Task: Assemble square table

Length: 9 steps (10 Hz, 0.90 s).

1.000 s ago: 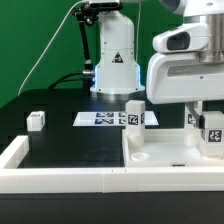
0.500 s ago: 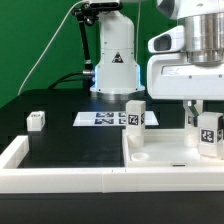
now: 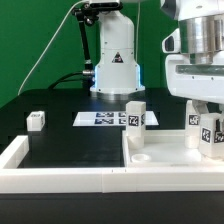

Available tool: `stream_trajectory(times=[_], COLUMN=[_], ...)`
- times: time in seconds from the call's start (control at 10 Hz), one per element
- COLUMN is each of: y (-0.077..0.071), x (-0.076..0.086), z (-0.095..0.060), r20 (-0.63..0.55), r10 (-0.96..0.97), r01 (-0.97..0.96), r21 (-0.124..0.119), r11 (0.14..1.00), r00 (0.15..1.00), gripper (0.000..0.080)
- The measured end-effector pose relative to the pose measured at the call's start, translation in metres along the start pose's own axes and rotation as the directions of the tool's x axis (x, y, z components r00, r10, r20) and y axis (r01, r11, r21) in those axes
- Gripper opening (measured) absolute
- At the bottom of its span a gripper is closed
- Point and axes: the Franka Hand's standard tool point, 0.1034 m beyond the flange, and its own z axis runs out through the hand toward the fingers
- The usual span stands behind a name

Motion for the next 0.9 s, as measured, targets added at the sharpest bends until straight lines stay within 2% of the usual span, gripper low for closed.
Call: stream_trajectory(times=[0.1,0.2,0.3,0.4,0.5,0.8,0.9], y=[0.000,0.000,0.000,0.000,0.000,0.001,0.001], x=[-0.001,-0.001,-0.003,-0.006,-0.006,0.002,0.004], z=[0.000,0.000,0.001,0.001,0.000,0.002,0.002], r20=[0.004,0.004,0.005,0.006,0.008,0.019,0.037], r10=[0.014,-0.038,-0.080,-0.176,-0.316,-0.655,-0.745], r01=[-0.014,0.038,0.080,0.176,0.316,0.655,0.746], r21=[0.001,0.001,0.000,-0.010,-0.012,-0.012,-0.016], r11=[1.000,0.999,0.997,0.984,0.949,0.756,0.666], r00=[1.000,0.999,0.997,0.984,0.949,0.756,0.666], gripper=[0.0297,0.0491,0.0599,0.0636,0.0636,0.0649,0.0649])
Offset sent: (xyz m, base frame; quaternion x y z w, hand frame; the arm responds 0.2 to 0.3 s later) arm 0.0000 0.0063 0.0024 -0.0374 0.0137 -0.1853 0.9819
